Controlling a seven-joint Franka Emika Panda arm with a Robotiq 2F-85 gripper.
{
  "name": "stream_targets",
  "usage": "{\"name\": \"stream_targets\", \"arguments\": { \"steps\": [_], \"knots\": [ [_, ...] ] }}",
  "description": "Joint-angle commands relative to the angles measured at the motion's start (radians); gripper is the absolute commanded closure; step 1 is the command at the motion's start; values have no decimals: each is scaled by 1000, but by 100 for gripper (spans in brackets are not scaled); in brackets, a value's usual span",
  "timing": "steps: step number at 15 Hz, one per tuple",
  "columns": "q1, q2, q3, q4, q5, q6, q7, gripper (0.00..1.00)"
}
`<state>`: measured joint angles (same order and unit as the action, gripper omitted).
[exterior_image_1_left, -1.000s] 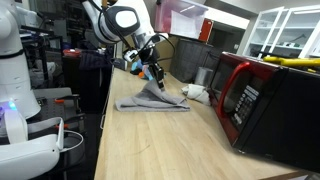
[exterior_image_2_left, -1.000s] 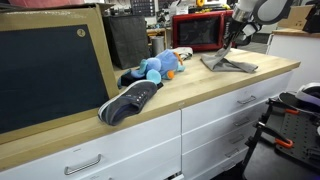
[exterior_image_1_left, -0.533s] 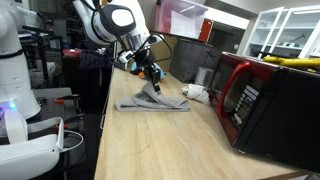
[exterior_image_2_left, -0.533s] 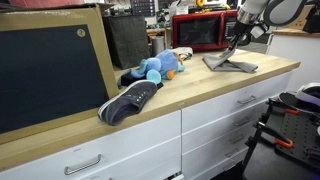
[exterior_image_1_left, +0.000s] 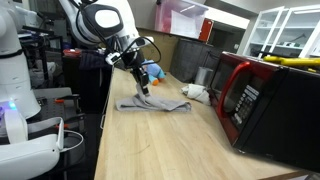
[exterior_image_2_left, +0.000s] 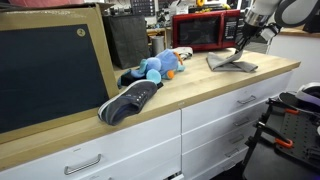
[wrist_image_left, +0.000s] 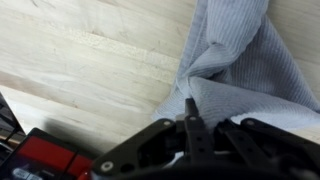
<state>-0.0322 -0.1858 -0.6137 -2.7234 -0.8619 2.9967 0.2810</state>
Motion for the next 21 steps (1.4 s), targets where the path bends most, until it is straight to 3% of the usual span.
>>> {"name": "stream_targets", "arguments": {
  "steps": [1,2,5,9,10,11,13,14,18,21],
  "knots": [
    [1,-117,1,-77,0,-45,-28,91],
    [3,-134,0,-92,3,-49,-32,68],
    [123,-125,-74,-60,69,-85,-66,59],
    [200,-183,-85,-51,196,-199,-108,28],
    [100,-155,55,-46,344,-201,-182,22],
    [108,-149,78,-30,415,-220,-196,13],
    [62,-84,207,24,580,-252,-232,1],
    [44,-45,267,55,629,-271,-224,0],
    [2,140,453,200,701,-364,-136,0],
    [-1,275,517,326,675,-439,-37,0]
  ]
}}
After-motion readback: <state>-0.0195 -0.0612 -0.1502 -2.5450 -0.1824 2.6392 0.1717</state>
